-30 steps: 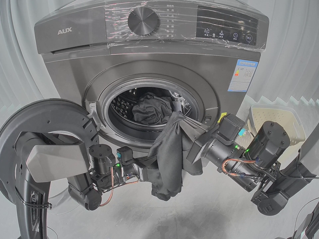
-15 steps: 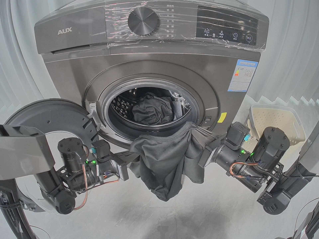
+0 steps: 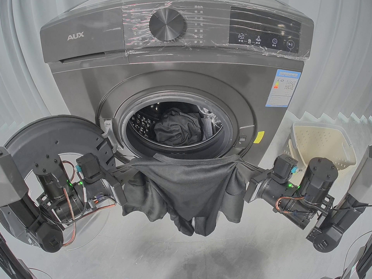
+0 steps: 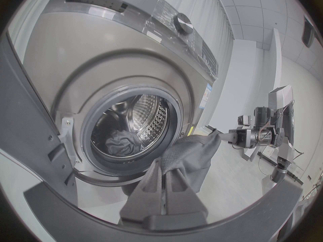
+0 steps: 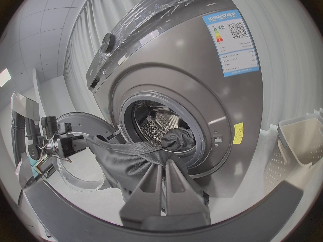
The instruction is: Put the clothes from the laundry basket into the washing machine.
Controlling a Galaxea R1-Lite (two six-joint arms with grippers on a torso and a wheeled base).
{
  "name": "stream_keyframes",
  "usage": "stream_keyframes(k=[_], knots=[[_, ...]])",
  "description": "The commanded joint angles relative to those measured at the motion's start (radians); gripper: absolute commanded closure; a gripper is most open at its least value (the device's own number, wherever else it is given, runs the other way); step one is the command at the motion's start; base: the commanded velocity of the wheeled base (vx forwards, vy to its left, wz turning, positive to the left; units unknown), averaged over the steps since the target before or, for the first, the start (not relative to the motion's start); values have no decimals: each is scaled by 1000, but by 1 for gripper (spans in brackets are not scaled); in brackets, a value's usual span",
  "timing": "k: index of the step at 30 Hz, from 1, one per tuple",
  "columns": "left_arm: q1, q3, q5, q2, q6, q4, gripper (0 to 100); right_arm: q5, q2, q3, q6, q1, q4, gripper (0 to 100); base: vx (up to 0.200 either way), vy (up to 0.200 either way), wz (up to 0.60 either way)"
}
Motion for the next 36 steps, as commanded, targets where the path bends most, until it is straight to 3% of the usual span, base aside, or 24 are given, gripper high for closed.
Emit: stream_keyframes(k=[1,6,12,18,36], knots=[[23,33,1,-93,-3,0,100,-3,10,22,18,0,-1,100,0,0,0],[48,53,-4,-167,-24,0,100,-6,10,38,48,20,0,100,0,0,0],[52,52,-1,-191,-21,0,100,-14,13,-12,53,82,-1,100,0,0,0],[92,55,-2,-213,-23,0,100,-116,24,-97,52,95,-1,100,0,0,0],[91,40,-2,-294,-37,0,100,-118,-76,-114,42,97,0,100,0,0,0]])
